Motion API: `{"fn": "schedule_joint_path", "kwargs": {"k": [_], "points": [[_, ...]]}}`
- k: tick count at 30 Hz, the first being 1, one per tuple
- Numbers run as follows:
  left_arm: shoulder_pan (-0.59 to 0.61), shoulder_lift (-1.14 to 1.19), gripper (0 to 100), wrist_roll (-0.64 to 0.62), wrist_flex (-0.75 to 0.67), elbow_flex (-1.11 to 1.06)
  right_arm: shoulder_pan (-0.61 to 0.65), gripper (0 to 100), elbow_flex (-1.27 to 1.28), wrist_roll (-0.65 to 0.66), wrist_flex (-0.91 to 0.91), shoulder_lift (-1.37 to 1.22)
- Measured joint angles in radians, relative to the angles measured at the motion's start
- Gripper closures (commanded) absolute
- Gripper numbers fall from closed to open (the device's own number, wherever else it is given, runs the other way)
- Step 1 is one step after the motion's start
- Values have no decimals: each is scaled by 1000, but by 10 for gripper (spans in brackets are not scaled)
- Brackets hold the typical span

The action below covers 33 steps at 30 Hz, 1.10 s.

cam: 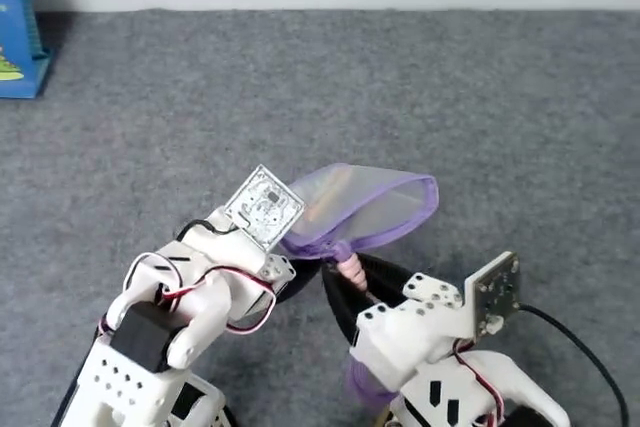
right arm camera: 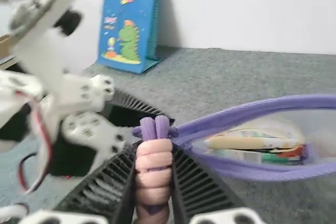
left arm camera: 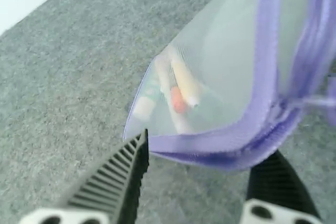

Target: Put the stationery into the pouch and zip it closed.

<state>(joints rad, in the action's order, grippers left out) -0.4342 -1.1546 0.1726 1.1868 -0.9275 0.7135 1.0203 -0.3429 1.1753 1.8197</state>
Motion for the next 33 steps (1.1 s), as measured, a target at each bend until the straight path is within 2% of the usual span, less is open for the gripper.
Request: {"fn": "schedule_joint_path", "kwargs": {"k": [5,9,14,18,21,27,33], "points": [[-15,-161,820,-3,0,-71,-21,991,0,-37,-6,0],[-72,-330,848,-3,-6,-158,-28,991,0,-63,-18,-2],[-81,-448,825,-8,-63,-253,-28,991,0,-71,-37,-6],[-81,-462,734,-17,-80,-265,-28,991,0,-71,-37,-2],[-81,-462,678,-74,-80,-265,-31,991,0,-71,-37,0],[-86,-466,707,-109,-104,-265,-25,991,0,-71,-37,0],[-89,-466,750,-109,-117,-265,54,991,0,-71,-37,-9]]}}
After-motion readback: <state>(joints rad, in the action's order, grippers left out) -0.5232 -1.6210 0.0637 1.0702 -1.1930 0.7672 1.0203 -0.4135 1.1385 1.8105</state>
